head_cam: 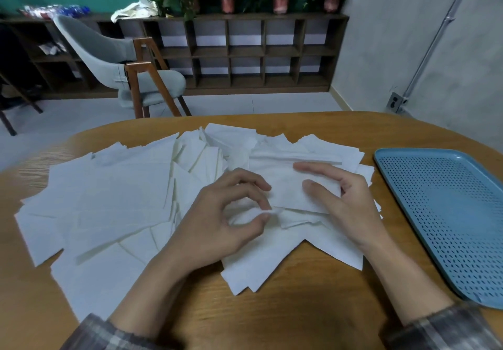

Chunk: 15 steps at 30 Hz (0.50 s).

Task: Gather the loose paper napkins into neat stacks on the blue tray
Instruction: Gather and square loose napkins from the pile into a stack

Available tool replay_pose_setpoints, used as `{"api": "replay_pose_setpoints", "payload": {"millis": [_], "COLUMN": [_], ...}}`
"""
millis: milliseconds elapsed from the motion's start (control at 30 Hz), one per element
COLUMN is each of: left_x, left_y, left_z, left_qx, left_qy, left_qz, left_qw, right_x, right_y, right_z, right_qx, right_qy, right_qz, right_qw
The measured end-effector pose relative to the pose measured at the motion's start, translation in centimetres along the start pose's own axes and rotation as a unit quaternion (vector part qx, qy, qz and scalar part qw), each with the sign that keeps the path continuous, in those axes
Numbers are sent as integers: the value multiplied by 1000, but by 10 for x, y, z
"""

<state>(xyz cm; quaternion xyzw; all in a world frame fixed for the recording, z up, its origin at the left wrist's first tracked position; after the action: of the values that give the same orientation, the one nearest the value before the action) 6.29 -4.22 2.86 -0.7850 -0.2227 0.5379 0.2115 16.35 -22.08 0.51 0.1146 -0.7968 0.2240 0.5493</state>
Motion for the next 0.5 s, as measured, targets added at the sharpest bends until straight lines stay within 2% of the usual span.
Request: {"api": "replay_pose_setpoints", "payload": {"millis": [167,300,500], "left_x": [-7,-16,-19], "left_y": [-3,-6,0], "left_z": [1,-7,-26], "left_qx": [-51,-72,-62], "left_qy": [-13,9,-17], "left_qz": [92,150,204], "left_qw": [994,986,977], "right_x": [7,8,17], "right_y": [2,3,8], "right_z": [1,2,4], "right_qx": [16,21,45], "right_qy": [-24,-31,-38], "right_qz": [6,1,-59], "right_qw": [1000,999,997]}}
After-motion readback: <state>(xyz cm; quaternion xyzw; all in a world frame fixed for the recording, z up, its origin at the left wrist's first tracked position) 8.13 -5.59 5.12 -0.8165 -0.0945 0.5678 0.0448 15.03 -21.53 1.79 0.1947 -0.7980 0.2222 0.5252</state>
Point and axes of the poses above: each hand's wrist, its own z-axis away from the middle knuckle, its own y-axis out of the palm, x = y × z, the point moved 10 cm from there along -z, towards the middle knuckle, and after that the axes turned 5 degrees about x, right-handed, at the moved point
